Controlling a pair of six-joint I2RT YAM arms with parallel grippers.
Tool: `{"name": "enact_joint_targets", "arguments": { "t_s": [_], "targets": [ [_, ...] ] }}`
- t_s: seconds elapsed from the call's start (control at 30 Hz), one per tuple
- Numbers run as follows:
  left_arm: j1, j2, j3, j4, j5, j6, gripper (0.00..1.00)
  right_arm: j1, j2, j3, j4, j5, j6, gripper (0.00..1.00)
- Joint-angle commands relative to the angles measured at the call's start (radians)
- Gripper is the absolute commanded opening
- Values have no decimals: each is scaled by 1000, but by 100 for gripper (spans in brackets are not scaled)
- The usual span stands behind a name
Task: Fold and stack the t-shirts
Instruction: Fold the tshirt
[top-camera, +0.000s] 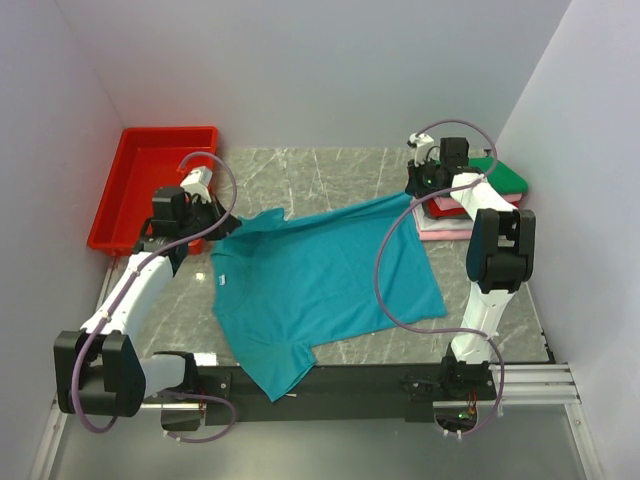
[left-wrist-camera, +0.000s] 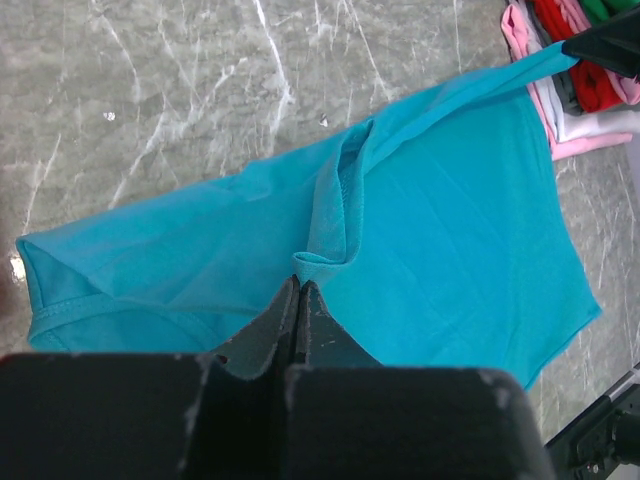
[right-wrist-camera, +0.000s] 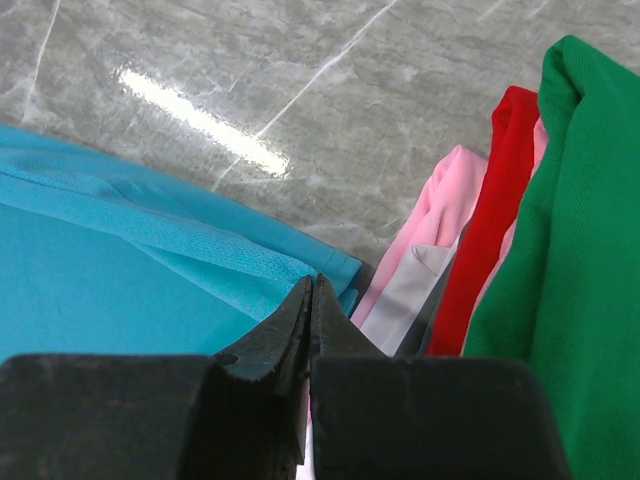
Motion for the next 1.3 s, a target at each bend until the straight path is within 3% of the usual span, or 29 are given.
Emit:
{"name": "enact_joint_targets", "arguments": {
  "t_s": [0.0,0.87,0.93,1.07,1.17,1.27],
  "targets": [
    [-5,-39,-14,4,24,-1,0,-6,-43,-3,-10,-1,-41,0],
    [-25,-19,-85,-69,23,-6,0,-6,-82,-86,-47,46,-176,2],
    [-25,-15,-88,-74,29,-4,0,-6,-89,-98,-59,43,-205,11],
    [-28,-4,-86,-94,41,5,0,-8,-164,-152,-59,16,-249,46],
    [-29,5,-83,-120,53,14,0,-9,-223,-181,-62,5,-268,56],
    [-29,13,-85,-135,76,19,0,-8,-261,-195,-72,-7,-269,59]
  ]
}}
